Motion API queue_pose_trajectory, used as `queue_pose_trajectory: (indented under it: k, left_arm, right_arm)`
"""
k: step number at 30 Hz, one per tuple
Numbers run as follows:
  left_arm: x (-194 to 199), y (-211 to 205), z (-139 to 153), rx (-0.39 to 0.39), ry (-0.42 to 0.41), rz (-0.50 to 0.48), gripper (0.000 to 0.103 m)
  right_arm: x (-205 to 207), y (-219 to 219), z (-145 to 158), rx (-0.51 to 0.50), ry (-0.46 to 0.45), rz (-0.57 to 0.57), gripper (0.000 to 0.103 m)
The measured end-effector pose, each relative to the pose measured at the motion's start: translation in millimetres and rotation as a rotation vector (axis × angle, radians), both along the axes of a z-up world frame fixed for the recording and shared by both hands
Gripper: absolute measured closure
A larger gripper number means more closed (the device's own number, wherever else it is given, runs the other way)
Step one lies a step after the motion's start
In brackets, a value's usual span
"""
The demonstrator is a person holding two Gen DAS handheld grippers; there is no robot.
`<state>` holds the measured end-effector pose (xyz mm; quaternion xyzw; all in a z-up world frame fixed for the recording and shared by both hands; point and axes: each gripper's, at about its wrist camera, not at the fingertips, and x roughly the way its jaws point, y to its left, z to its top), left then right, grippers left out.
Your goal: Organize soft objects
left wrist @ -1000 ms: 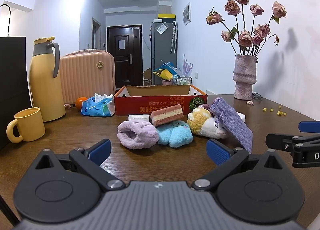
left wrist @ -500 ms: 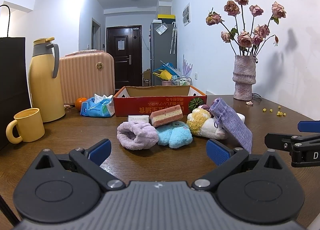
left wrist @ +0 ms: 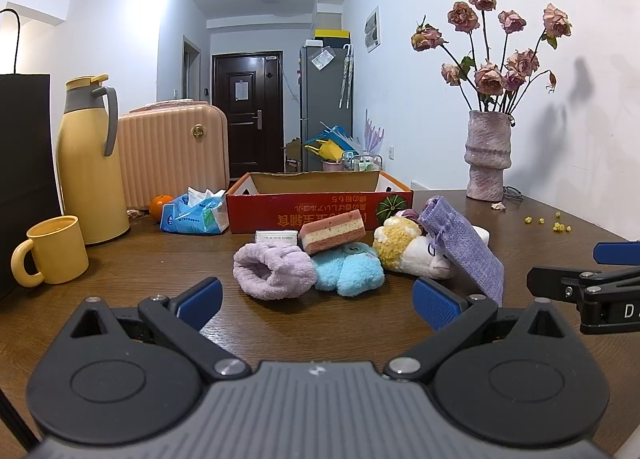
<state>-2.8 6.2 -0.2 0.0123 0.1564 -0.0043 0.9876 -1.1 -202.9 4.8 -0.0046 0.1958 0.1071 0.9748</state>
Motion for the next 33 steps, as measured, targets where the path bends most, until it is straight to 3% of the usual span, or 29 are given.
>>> queue_pose_trajectory:
  k: [33]
  left_arm:
    - [0.3, 0.3, -0.2, 0.000, -0.002, 0.000, 0.000]
  right_arm:
    - [9.5, -0.6, -0.7, -0.011, -0.003, 0.002, 0.000]
